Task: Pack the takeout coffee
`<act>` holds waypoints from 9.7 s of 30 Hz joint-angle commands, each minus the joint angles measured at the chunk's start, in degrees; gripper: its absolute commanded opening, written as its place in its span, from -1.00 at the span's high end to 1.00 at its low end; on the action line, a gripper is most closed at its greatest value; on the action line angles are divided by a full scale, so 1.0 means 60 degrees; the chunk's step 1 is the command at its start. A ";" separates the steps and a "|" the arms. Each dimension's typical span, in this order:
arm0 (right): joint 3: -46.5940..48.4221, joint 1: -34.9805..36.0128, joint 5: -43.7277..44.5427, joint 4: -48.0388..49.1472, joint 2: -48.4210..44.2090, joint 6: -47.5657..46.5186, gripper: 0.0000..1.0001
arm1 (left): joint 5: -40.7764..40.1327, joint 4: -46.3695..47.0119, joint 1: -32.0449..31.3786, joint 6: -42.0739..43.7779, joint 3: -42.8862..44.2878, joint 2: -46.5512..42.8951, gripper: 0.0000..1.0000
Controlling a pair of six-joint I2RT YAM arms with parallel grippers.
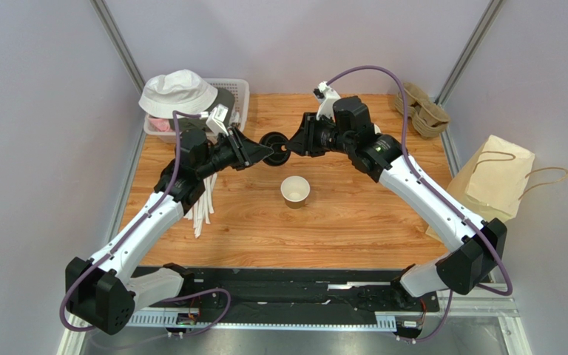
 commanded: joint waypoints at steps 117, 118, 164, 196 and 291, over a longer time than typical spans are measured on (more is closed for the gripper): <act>0.3622 0.1001 0.1766 -0.5401 0.4030 -0.8525 0.21 | 0.2171 -0.4833 0.3918 0.1788 -0.0766 -0.1491 -0.98; 0.3885 0.0986 0.1721 -0.5474 0.3943 -0.8540 0.19 | 0.2200 -0.4804 0.3918 0.1847 -0.0707 -0.1476 -0.98; -0.0682 -0.2588 -0.6497 -0.1592 0.4703 -0.2534 0.87 | 0.5379 0.0704 -0.0008 0.1173 0.1315 0.6741 1.00; -0.0698 -0.2998 -0.5252 -0.1871 0.6476 -0.2185 0.90 | 0.5013 0.0573 0.0636 0.1540 0.0699 0.8821 1.00; 0.1862 -0.2354 -0.4987 -0.4652 0.6710 -0.3998 0.41 | 0.5379 0.0659 0.0461 0.0339 0.1710 0.8180 0.96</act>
